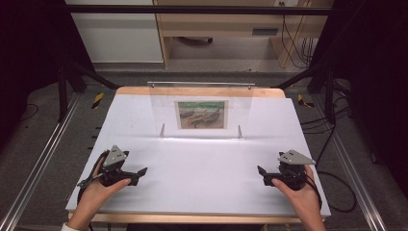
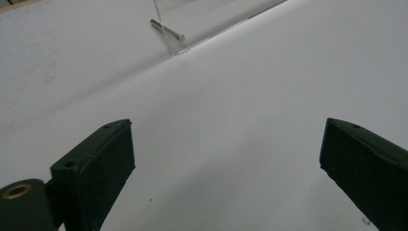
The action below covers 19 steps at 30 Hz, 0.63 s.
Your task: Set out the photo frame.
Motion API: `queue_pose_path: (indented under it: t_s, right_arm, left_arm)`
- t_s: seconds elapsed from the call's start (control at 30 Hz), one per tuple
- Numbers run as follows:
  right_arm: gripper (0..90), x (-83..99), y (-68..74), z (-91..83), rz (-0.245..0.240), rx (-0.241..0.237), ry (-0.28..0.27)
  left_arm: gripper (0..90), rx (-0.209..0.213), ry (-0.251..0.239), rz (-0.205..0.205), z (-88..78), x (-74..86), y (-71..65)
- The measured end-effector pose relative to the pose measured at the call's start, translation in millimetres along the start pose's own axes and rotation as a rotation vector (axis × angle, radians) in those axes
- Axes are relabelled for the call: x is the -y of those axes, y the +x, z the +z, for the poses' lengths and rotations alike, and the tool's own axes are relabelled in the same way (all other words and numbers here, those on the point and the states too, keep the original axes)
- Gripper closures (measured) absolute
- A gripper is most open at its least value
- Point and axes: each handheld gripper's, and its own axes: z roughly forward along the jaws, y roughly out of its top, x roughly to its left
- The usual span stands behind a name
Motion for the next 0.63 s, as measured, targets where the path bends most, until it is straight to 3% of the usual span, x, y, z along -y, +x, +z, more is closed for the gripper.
queue_pose_path:
  t_s: [0.63]
  right_arm:
    - [6.3,24.5,1.7,21.4,0.087,0.012,0.008]
  left_arm:
    - [4.7,-0.059,-0.005,-0.066,8.3,27.6,10.6]
